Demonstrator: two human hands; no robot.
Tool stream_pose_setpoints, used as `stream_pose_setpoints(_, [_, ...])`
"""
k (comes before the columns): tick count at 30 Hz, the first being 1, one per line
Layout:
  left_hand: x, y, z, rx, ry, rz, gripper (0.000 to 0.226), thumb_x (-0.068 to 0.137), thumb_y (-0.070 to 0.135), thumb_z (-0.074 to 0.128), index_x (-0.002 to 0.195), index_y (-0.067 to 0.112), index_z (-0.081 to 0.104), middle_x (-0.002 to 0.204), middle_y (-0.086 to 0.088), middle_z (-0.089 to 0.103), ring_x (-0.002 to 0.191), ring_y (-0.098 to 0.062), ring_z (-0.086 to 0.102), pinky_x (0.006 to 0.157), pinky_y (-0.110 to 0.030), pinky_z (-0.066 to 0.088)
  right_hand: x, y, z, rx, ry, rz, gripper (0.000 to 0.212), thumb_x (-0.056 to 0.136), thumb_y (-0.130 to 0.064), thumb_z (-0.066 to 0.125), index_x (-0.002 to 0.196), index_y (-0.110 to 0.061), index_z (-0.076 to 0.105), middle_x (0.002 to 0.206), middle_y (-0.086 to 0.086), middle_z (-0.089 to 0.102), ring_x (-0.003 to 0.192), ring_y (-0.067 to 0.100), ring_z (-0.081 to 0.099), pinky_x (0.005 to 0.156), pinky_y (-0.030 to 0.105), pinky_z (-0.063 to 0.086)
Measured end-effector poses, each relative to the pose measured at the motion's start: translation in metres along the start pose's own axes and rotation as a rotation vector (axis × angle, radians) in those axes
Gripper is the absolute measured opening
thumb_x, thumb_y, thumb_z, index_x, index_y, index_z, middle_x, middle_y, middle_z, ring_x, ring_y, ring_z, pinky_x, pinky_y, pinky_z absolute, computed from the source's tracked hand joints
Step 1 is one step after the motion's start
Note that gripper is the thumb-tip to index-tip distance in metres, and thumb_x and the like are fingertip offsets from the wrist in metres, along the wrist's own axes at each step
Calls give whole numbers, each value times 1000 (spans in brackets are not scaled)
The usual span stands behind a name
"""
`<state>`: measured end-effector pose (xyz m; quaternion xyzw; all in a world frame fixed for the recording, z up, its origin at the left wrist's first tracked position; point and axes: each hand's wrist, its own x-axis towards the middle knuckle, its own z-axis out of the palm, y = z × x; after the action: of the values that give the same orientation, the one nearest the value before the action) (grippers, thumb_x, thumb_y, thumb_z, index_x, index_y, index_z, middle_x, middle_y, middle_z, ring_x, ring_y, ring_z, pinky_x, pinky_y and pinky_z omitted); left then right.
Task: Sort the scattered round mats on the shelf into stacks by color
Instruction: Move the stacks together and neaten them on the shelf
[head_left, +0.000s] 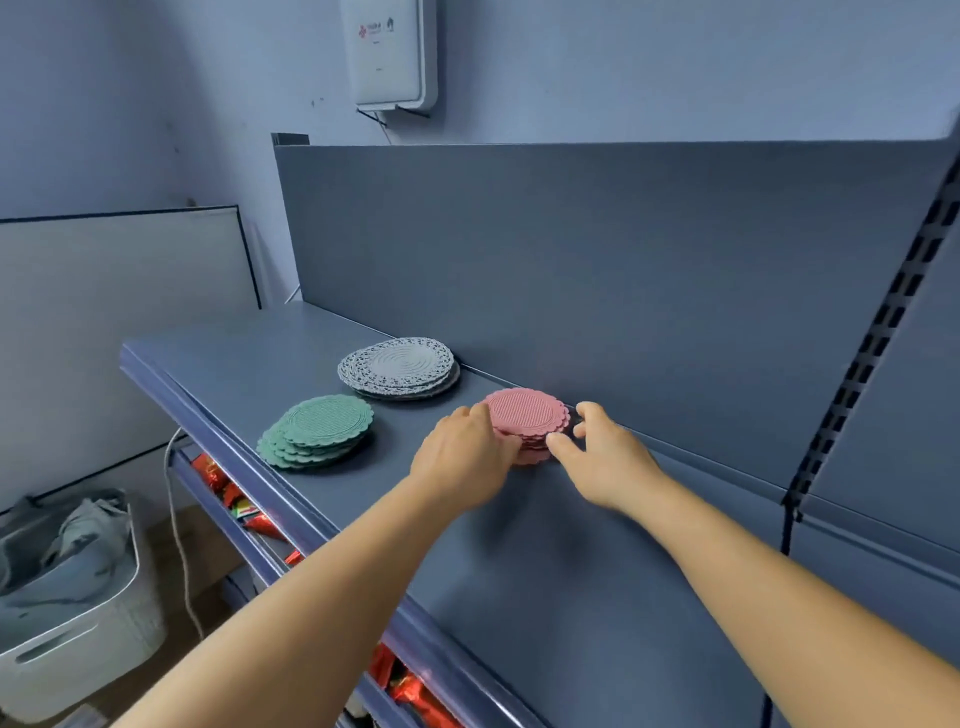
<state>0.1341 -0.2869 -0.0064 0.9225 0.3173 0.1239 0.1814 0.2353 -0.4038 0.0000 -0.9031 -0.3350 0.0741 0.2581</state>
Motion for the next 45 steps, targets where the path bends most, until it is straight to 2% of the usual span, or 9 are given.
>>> stream_pose_setpoints(3, [28,-8,3,-15,-32,2,43,93,44,44,119,10,47,125,-11,53,120,-31,48,95,-41,40,21,-4,8,20,9,86,54,93,-46,45,133,-10,37,134,10,54,122,33,51,95,40,43])
stream_pose_setpoints(7, [61,-15,6,-13,-73,26,40,95,44,37,107,7,48,122,-15,57,115,-36,50,91,-41,39,47,-7,19,31,23,177,38,90,-49,44,103,-13,40,102,9,56,92,29,51,79,36,42])
stream_pose_setpoints(12, [82,-22,11,-7,-87,108,43,94,45,40,111,6,50,121,-14,60,114,-34,49,88,-38,39,61,-20,25,44,68,266,60,90,-47,50,134,-7,41,138,11,51,125,32,48,97,37,43])
stream_pose_setpoints(19, [94,-24,8,-225,-165,15,61,82,45,62,128,7,46,127,-8,57,120,-28,51,94,-34,44,72,-21,22,266,36,408,41,71,-38,73,92,-5,59,87,7,59,70,21,50,53,27,36])
stream_pose_setpoints(21, [96,-24,5,-286,-210,-8,48,79,40,67,112,9,52,110,-7,59,105,-26,56,81,-31,46,71,-23,19,293,14,444,37,71,-33,75,86,-8,53,76,3,49,61,16,41,49,27,30])
stream_pose_setpoints(25, [99,-24,3,-385,-262,-29,30,74,31,74,78,12,51,81,-4,58,75,-22,55,69,-34,50,72,-24,17,370,-11,471,46,62,-31,81,92,-7,56,82,4,53,71,19,47,56,27,36])
stream_pose_setpoints(35, [92,-32,-4,-421,-266,50,48,75,33,76,109,18,46,100,1,50,89,-17,48,76,-28,43,69,-32,24,420,57,411,46,63,-18,79,103,-8,59,105,10,65,97,26,62,81,34,52])
stream_pose_setpoints(39, [91,-33,-2,-525,-287,-3,73,72,28,80,130,7,41,121,-4,52,100,-17,50,89,-28,45,61,-31,25,465,60,397,45,65,-17,79,104,-7,58,106,10,64,98,26,61,72,31,48])
stream_pose_setpoints(45, [84,-34,-2,-620,-316,7,65,58,26,83,114,15,50,112,-4,61,102,-23,62,91,-42,54,51,-29,29,562,111,309,64,62,-13,80,118,-13,50,110,5,60,102,24,59,79,33,53])
